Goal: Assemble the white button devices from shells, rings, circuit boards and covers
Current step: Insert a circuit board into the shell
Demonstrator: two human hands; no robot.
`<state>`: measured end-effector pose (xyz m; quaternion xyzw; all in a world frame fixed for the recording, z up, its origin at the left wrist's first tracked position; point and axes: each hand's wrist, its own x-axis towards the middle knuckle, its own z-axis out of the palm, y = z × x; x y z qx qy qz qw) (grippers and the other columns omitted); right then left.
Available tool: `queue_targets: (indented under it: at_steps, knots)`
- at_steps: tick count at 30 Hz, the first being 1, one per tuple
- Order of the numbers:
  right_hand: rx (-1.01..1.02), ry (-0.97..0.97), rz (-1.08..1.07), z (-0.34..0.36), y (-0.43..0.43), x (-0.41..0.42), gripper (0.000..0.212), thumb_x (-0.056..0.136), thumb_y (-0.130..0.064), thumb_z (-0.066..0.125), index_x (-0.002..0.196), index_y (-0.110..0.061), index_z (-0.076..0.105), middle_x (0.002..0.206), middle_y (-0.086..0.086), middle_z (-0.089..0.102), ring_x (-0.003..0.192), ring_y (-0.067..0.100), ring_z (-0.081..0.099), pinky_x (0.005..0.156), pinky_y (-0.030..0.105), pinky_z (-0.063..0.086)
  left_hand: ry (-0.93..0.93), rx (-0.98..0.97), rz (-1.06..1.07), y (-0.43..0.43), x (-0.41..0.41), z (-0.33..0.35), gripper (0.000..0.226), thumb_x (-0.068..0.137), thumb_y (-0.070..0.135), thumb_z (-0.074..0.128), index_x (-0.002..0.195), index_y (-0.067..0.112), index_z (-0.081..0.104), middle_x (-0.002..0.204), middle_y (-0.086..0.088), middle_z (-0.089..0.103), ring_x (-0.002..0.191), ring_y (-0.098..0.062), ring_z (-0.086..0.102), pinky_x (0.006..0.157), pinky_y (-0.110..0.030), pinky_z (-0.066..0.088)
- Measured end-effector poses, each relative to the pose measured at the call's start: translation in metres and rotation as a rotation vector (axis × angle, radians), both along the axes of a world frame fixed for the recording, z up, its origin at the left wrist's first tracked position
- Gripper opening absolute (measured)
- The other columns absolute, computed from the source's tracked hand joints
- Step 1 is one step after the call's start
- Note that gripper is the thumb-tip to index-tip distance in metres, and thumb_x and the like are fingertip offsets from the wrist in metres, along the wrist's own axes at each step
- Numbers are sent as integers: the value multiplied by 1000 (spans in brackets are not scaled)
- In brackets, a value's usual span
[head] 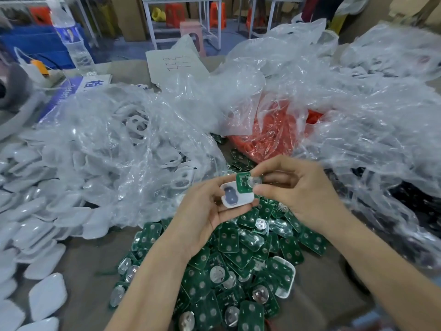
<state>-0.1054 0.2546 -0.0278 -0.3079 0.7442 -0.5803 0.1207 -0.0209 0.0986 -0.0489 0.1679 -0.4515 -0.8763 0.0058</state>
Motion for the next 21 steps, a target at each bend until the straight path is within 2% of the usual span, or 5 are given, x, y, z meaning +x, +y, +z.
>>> queue_targets:
  at_steps: [3,8,12,17,21]
  knots:
    - [27,11,-40,0,2,-4,33,74,-3,79,90,-31,72,84,-7,74,78,5,71,68,13,53,-10,-25,-25,-1,0,-1,38,90,-12,33,113,-6,63,105,-26,70,93,-40,71,66,-28,60]
    - [-42,-266,-68,3,4,-12,23,78,4,72,84,-17,77,84,11,69,73,16,69,65,24,58,4,-118,-32,-2,2,-2,30,92,-14,43,112,1,60,115,-24,66,88,-38,72,67,-26,60]
    - [-61,-442,-33,9,7,-17,9,75,-1,72,80,-8,69,75,7,65,68,14,64,58,25,56,4,-187,-102,-5,4,-5,35,87,-13,59,115,7,55,114,-21,65,89,-35,73,68,-23,59]
    - [-31,-458,46,10,6,-17,17,68,-16,72,83,-11,66,74,5,67,68,12,60,55,21,47,-2,-536,-228,-11,4,-9,68,57,25,86,119,40,61,118,-11,68,107,-32,68,100,-46,49]
    - [48,-418,114,8,4,-17,13,86,-4,62,91,-10,72,72,1,67,67,11,58,59,23,46,37,-476,-325,-15,5,-10,56,67,18,82,118,22,57,109,-11,73,104,-28,70,95,-37,54]
